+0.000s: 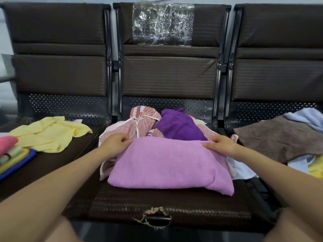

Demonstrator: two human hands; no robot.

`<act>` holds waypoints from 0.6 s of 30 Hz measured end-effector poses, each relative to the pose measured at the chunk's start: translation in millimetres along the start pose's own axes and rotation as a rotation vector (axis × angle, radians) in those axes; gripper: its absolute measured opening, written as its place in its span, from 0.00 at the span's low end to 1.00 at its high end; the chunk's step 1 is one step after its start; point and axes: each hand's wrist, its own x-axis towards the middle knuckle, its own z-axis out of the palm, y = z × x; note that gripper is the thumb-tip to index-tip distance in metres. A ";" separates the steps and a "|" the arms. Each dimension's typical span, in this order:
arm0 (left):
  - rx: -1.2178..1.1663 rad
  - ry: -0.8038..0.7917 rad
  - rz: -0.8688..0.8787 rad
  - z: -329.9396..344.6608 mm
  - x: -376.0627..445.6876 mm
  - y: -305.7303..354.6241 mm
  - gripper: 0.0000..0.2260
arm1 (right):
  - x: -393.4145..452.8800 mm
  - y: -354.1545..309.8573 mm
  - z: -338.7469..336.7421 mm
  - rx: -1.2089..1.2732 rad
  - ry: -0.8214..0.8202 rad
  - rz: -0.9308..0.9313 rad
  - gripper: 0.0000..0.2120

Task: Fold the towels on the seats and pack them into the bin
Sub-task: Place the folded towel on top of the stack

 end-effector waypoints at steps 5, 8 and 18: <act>-0.076 0.032 -0.078 -0.6 -5.7 5.1 0.07 | 0.1 1.7 -0.6 0.014 0.008 0.010 0.14; -0.060 0.007 -0.180 -1.8 -7.6 7.2 0.10 | -2.1 1.0 -2.1 0.066 0.035 0.088 0.15; -0.269 -0.152 -0.344 -13.2 -30.8 3.7 0.25 | -43.4 16.9 -14.9 0.661 -0.225 0.447 0.27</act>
